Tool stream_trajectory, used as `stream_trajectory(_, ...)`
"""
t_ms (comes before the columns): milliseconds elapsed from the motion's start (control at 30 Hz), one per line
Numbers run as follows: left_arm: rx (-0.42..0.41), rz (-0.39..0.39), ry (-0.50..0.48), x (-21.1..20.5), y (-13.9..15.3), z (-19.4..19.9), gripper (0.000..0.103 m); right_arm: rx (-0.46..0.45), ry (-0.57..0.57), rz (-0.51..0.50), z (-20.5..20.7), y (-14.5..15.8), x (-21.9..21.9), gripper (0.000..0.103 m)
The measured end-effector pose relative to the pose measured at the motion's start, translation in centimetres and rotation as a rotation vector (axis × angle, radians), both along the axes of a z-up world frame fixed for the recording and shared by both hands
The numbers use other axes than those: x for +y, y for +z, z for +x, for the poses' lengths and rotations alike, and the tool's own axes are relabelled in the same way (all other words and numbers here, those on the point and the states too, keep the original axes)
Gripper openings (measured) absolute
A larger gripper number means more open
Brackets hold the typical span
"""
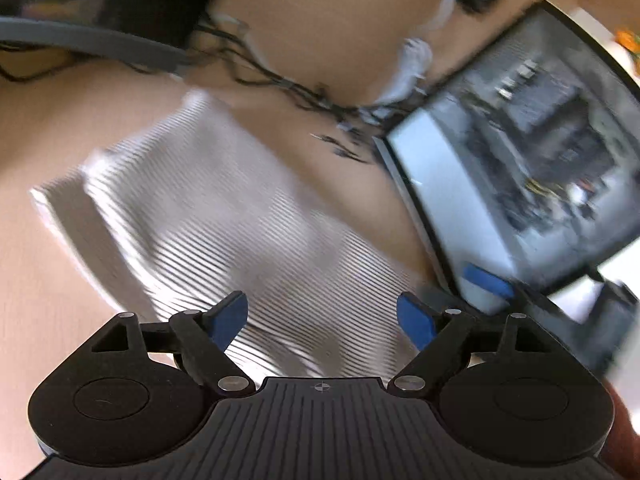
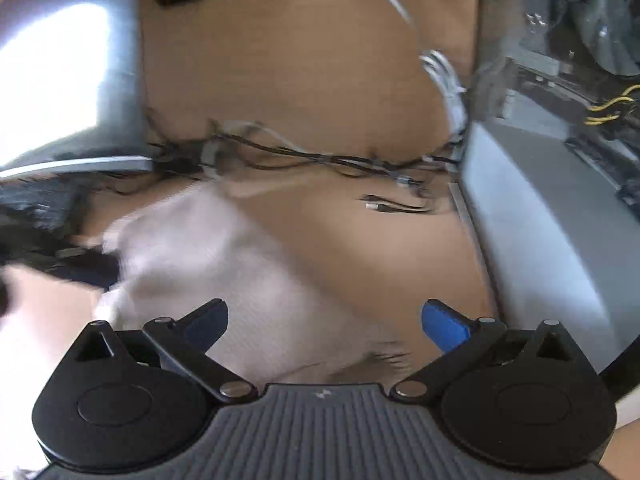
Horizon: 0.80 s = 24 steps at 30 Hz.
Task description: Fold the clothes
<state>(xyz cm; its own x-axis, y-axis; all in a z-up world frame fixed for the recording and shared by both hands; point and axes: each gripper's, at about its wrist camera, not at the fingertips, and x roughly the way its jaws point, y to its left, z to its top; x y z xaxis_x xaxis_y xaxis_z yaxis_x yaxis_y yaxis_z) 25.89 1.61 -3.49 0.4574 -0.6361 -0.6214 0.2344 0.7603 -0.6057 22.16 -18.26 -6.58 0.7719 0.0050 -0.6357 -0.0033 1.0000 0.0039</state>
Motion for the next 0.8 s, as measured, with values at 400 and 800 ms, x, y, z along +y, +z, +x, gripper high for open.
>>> stream_trajectory(400, 0.051, 0.089, -0.025, -0.9, -2.8, 1.2, 0.061, 0.144, -0.079, -0.013, 1.0, -5.2, 0.1, 0.103)
stream_trajectory(800, -0.008, 0.176, 0.001, 0.1, -1.8, 3.0, 0.071, 0.150, 0.179, 0.000, -2.1, -3.9, 5.4, 0.103)
